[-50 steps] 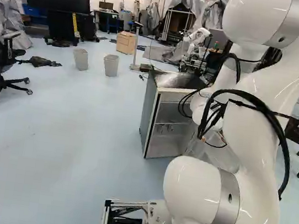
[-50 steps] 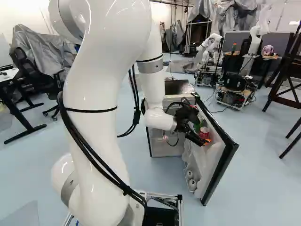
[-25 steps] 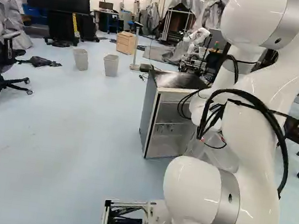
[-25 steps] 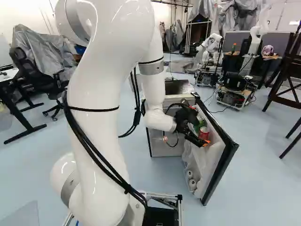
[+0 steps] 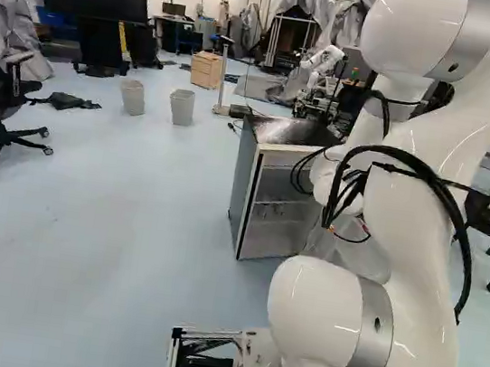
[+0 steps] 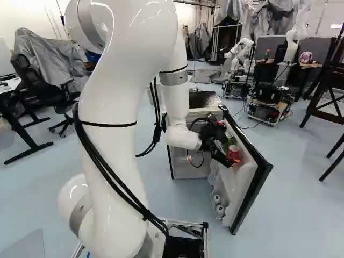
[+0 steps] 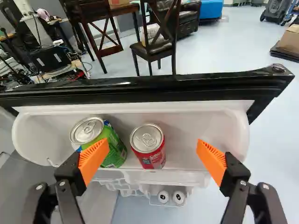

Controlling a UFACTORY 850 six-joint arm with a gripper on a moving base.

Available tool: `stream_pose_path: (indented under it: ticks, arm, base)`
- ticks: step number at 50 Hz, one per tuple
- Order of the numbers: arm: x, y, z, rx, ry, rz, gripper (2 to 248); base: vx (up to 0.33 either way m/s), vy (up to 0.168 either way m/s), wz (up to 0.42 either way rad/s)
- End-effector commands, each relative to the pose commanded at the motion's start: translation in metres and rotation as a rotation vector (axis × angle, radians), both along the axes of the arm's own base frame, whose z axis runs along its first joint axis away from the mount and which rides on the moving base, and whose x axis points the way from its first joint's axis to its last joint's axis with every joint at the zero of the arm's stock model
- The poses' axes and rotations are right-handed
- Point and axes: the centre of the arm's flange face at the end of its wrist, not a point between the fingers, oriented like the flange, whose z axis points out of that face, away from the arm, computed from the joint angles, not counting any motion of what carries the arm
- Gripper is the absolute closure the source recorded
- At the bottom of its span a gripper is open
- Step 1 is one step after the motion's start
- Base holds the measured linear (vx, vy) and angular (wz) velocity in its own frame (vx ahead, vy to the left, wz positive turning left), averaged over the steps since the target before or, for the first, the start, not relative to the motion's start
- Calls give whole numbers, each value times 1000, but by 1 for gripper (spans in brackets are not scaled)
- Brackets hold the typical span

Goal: Grab a drink from the fridge

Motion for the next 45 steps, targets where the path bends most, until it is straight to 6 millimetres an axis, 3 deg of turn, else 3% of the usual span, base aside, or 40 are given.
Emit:
stream_pose_path:
  ticks: [3, 4, 9, 10, 14, 15, 19, 20, 24, 25, 45]
  arm:
    - [0, 0, 0, 0, 0, 0, 3]
    - [0, 0, 0, 0, 0, 0, 20]
    - [0, 0, 0, 0, 0, 0, 20]
    - [0, 0, 0, 0, 0, 0, 57]
    - [0, 0, 0, 0, 0, 0, 57]
    - [0, 0, 0, 0, 0, 0, 96]
    - [0, 0, 0, 0, 0, 0, 96]
    - [0, 0, 0, 0, 0, 0, 133]
    - [0, 0, 0, 0, 0, 0, 133]
    - [0, 0, 0, 0, 0, 0, 158]
    - [-1, 1, 6, -4, -10, 1, 160]
  base:
    - [0, 0, 0]
    - [0, 0, 0]
    - [0, 0, 0]
    - [0, 0, 0]
    - [0, 0, 0]
    - [0, 0, 0]
    - [0, 0, 0]
    - [0, 0, 0]
    - [0, 0, 0]
    - [0, 0, 0]
    - [0, 0, 0]
